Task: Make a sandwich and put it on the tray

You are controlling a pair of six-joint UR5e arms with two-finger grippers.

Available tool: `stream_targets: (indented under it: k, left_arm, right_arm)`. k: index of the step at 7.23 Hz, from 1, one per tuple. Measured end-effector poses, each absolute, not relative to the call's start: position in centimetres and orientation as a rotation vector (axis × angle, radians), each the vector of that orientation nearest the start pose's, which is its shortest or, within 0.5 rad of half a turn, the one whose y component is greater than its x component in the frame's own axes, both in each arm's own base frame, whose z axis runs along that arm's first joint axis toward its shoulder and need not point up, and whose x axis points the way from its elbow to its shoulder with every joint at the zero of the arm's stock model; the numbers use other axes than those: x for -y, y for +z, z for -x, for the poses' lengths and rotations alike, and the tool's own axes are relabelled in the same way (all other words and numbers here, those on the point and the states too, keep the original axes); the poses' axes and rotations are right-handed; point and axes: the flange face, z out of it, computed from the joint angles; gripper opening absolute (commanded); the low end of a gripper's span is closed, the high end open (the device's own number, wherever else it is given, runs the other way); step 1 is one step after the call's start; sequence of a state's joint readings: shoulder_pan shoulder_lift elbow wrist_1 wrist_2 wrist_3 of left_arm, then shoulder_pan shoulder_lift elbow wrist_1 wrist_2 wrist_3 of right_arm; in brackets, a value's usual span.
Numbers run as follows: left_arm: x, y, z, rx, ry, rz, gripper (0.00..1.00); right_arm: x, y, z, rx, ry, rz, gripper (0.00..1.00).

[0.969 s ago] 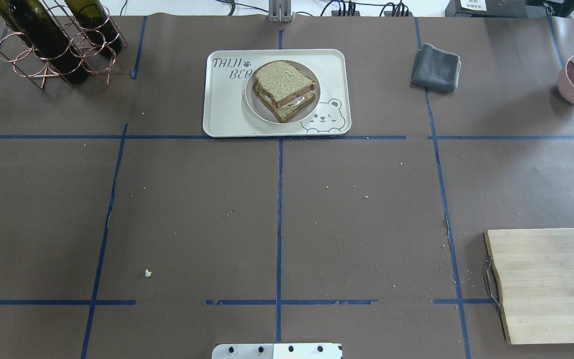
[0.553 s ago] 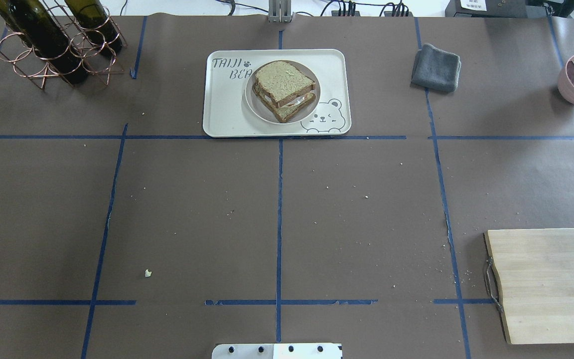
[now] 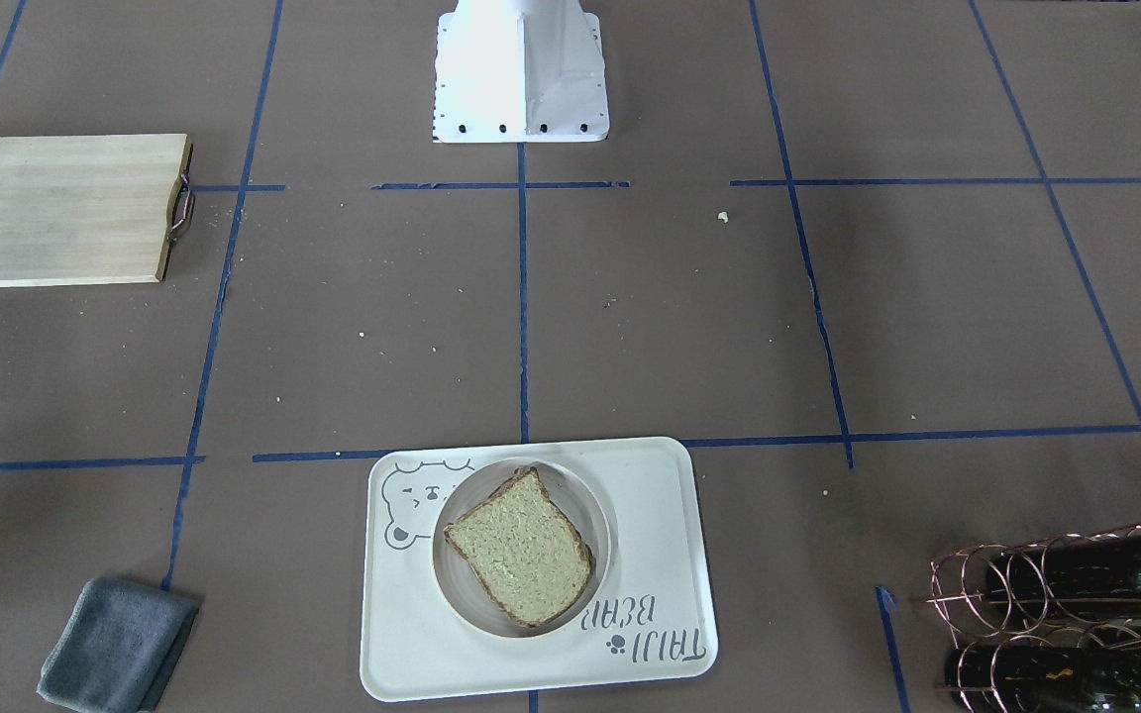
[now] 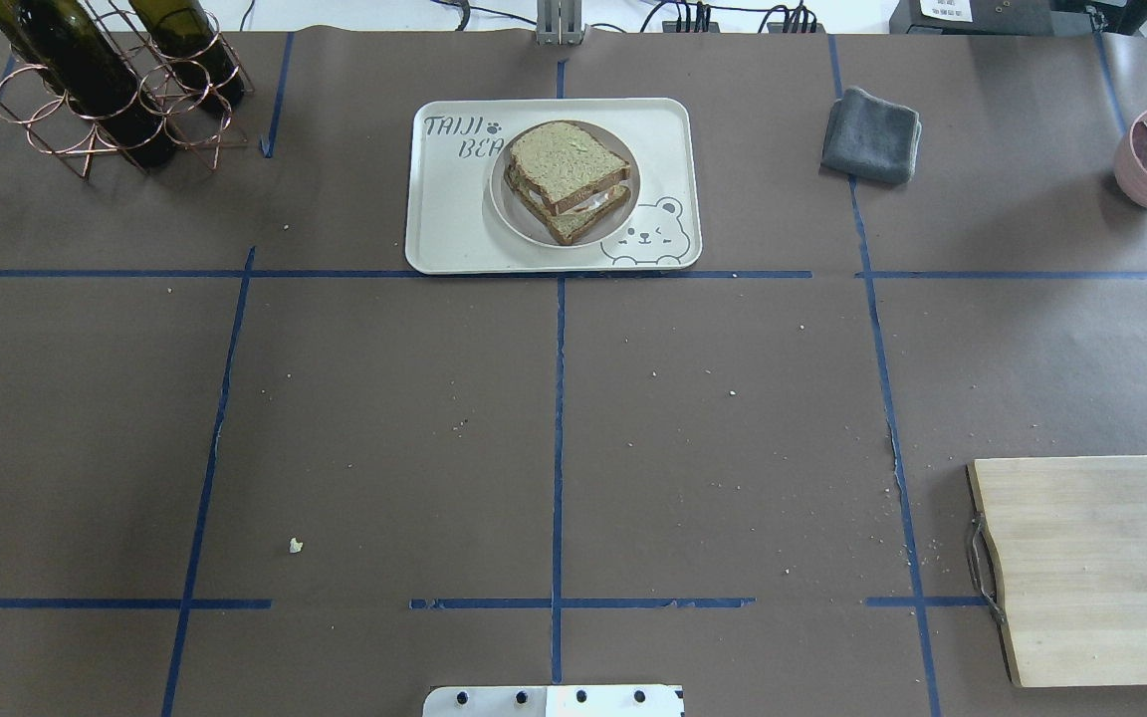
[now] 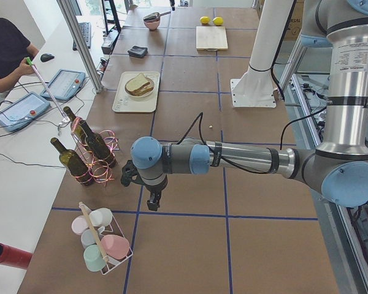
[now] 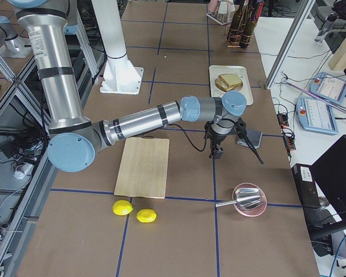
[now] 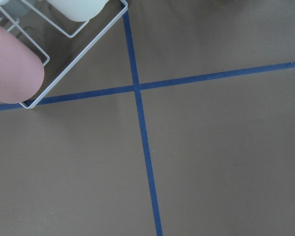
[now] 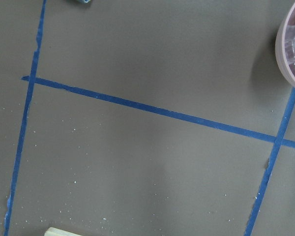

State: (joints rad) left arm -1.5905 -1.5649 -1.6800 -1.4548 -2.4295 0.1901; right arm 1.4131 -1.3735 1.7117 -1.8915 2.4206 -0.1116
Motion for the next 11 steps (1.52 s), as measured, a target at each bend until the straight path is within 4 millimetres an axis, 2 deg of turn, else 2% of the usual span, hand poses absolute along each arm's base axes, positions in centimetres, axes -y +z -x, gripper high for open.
stream_targets:
  k: [2, 5, 7, 9, 11]
  left_arm:
    - [48.0, 61.9, 6.8, -0.856, 0.146, -0.064, 1.0]
    - [45.9, 63.4, 6.9, -0.859, 0.118, -0.019, 1.0]
    - [45.9, 63.3, 7.1, -0.813, 0.126, -0.023, 1.0]
    - [46.1, 62.4, 7.3, -0.769, 0.14, -0.039, 1.0]
    - [46.2, 62.2, 7.3, -0.763, 0.143, -0.042, 1.0]
  right_arm:
    - [55.6, 51.0, 2.9, 0.853, -0.259, -0.001, 1.0]
    - [55.3, 51.7, 2.7, 0.841, -0.249, 0.007, 1.0]
    - [54.3, 53.8, 2.3, 0.814, -0.25, 0.023, 1.0]
    - [52.1, 56.9, 1.9, 0.809, -0.249, 0.018, 1.0]
    - [50.3, 59.2, 1.2, 0.81, -0.239, 0.02, 1.0]
